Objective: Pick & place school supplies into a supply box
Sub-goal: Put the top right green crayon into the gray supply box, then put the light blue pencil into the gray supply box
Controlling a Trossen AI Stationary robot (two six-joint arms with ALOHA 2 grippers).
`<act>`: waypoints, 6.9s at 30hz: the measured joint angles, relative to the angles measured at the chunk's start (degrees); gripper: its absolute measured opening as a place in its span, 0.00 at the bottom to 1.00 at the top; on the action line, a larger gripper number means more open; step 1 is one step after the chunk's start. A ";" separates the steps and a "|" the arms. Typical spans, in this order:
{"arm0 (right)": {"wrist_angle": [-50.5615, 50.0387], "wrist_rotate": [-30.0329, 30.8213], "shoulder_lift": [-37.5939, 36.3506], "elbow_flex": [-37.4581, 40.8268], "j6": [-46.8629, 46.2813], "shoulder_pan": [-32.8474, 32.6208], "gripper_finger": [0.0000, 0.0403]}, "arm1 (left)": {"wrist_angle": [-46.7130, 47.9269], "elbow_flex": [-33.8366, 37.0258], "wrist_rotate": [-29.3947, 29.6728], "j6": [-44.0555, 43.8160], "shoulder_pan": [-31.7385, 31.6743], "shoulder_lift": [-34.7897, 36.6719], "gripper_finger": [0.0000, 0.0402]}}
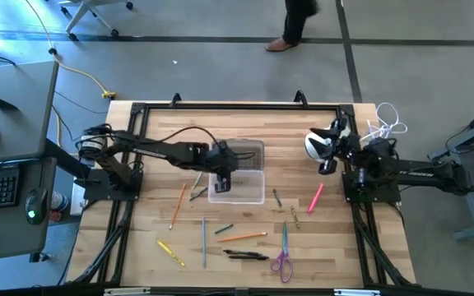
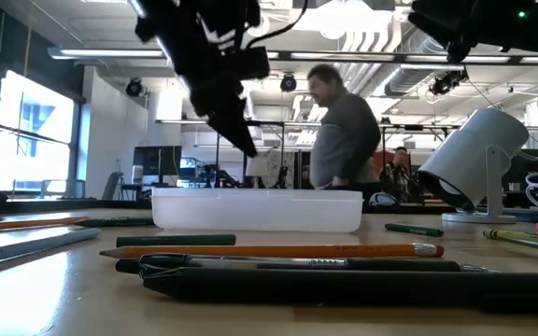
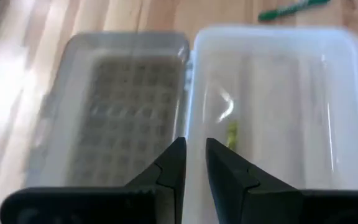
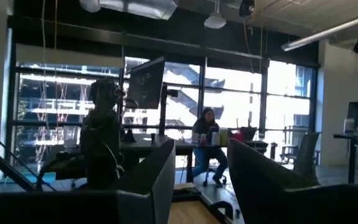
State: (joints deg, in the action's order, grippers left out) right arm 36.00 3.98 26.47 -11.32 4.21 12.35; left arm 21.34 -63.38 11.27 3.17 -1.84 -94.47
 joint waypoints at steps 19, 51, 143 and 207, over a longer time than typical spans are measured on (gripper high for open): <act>-22.19 6.23 41.73 -30.55 -2.01 -4.21 0.33 | 59.55 -14.88 28.17 -20.47 -5.06 8.75 0.14; -21.95 7.03 45.80 -32.75 -4.28 -4.16 0.33 | 7.12 33.60 -9.51 -30.66 -12.42 30.71 0.31; -58.39 9.49 70.46 -34.96 -47.10 -24.93 0.16 | -8.40 33.56 -9.16 -41.00 -11.64 19.91 0.33; -17.31 -4.10 72.18 -34.78 -24.72 -20.97 0.29 | -16.04 33.56 -14.06 -41.90 -11.61 19.93 0.33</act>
State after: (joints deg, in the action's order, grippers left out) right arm 18.69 -0.12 98.65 -46.11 -20.51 -8.62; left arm 5.30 -29.82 -2.79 -38.73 -13.45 -74.54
